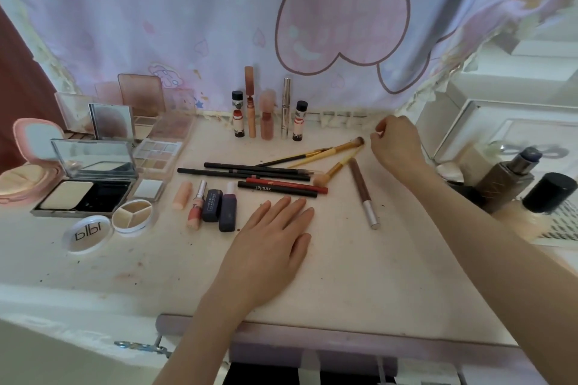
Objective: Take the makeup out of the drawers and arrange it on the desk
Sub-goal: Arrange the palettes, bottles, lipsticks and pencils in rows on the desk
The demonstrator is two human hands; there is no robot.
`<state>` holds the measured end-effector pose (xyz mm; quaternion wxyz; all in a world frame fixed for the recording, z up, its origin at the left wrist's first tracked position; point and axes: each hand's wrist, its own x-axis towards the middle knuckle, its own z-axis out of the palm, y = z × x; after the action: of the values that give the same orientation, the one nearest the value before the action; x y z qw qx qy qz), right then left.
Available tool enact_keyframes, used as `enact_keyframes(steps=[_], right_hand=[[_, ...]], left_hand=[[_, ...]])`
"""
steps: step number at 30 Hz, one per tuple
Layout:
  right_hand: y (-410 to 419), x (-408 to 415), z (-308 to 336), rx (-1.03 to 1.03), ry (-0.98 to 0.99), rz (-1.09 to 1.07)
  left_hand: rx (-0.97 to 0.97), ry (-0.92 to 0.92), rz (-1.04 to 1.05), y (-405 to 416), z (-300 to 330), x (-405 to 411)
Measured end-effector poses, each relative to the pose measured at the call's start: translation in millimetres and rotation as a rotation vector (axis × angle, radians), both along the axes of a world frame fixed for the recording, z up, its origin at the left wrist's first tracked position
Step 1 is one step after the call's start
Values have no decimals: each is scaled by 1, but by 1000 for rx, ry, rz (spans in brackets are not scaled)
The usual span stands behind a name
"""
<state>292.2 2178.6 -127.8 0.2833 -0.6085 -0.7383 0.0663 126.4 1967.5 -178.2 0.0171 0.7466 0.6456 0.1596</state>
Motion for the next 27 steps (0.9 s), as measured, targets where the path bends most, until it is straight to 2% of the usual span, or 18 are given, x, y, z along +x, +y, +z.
enact_keyframes(steps=[5, 8, 18, 22, 27], right_hand=[[-1, 26, 0, -133, -253, -68], [-4, 24, -2, -100, -367, -33], [-7, 9, -13, 5, -417, -40], [-9, 9, -15, -13, -258, -62], [-22, 18, -2, 69, 189, -98]], left_hand=[[-16, -21, -7, 1, 0, 0], [-22, -29, -15, 1, 0, 1], [-26, -38, -11, 1, 1, 1], [-18, -32, -11, 1, 2, 1], [10, -67, -23, 0, 2, 1]])
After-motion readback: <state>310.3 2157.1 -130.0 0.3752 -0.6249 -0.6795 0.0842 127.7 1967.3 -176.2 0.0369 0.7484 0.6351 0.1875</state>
